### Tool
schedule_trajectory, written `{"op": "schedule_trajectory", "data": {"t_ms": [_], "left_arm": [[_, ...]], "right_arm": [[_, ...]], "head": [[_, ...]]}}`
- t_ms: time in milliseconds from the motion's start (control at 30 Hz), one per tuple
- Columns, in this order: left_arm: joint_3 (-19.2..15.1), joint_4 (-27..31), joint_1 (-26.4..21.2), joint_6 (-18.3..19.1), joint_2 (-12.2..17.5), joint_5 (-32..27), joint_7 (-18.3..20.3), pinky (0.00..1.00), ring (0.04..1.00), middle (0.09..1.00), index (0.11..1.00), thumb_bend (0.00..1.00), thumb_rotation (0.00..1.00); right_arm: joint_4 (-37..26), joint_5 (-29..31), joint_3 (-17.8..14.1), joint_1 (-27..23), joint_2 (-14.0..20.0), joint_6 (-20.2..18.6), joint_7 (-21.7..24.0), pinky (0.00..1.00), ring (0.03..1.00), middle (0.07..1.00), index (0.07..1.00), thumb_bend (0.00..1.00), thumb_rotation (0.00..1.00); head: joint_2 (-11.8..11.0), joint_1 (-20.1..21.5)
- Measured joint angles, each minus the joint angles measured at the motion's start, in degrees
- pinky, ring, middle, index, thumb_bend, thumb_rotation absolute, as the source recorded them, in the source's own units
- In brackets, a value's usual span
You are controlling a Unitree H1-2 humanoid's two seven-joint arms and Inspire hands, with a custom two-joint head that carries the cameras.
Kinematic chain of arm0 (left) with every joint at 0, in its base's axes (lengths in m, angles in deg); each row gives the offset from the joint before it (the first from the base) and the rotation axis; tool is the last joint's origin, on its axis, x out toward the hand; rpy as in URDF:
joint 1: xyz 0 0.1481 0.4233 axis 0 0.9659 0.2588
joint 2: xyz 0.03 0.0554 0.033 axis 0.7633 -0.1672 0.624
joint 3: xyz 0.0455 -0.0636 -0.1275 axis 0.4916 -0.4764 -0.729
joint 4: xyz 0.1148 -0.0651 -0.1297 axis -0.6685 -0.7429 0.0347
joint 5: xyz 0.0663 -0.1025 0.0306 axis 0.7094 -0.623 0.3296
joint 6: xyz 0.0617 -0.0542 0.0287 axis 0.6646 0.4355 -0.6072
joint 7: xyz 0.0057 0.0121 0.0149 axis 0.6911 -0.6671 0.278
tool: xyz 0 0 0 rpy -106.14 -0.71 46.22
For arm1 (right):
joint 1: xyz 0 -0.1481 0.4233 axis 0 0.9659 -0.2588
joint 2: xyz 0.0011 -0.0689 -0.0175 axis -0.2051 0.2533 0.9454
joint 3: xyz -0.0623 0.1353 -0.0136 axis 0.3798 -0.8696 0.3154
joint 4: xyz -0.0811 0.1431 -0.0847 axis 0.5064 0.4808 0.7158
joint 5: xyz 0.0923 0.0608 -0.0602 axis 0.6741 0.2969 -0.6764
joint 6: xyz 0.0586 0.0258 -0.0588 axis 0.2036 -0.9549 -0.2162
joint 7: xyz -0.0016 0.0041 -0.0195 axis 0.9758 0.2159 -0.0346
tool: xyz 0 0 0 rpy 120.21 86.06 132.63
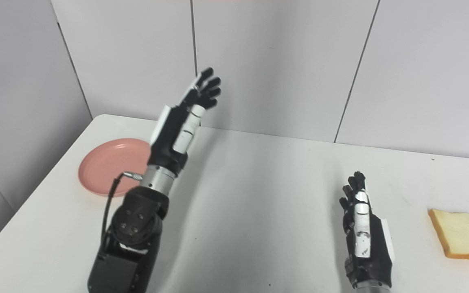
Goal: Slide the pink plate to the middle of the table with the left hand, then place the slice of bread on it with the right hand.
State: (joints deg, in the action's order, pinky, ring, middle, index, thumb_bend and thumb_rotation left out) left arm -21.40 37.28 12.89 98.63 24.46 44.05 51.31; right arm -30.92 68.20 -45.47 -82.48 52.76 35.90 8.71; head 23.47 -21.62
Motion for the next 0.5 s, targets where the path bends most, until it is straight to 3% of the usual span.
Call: {"op": "schedule_trajectory", "data": {"t_ms": [333, 500], "left_arm": [[-8.1, 3.6, -1.6, 6.3, 5.5, -3.9, -1.3, 0.91, 0.938, 0.938, 0.945, 0.78, 0.93], [-12.5, 3.4, -2.1, 6.5, 7.0, -5.0, -3.6, 0.89, 0.924, 0.920, 0.922, 0.75, 0.91]], "right_arm": [[-1.1, 0.3, 0.1, -0.1, -0.1, -0.5, 0.0, 1.00, 1.000, 1.000, 1.000, 0.43, 1.00], [-1.6, 1.3, 0.0, -0.1, 0.2, -1.2, 0.0, 1.00, 1.000, 1.000, 1.000, 0.43, 1.00]], "head": [[0.4, -1.0], [0.4, -1.5]]}}
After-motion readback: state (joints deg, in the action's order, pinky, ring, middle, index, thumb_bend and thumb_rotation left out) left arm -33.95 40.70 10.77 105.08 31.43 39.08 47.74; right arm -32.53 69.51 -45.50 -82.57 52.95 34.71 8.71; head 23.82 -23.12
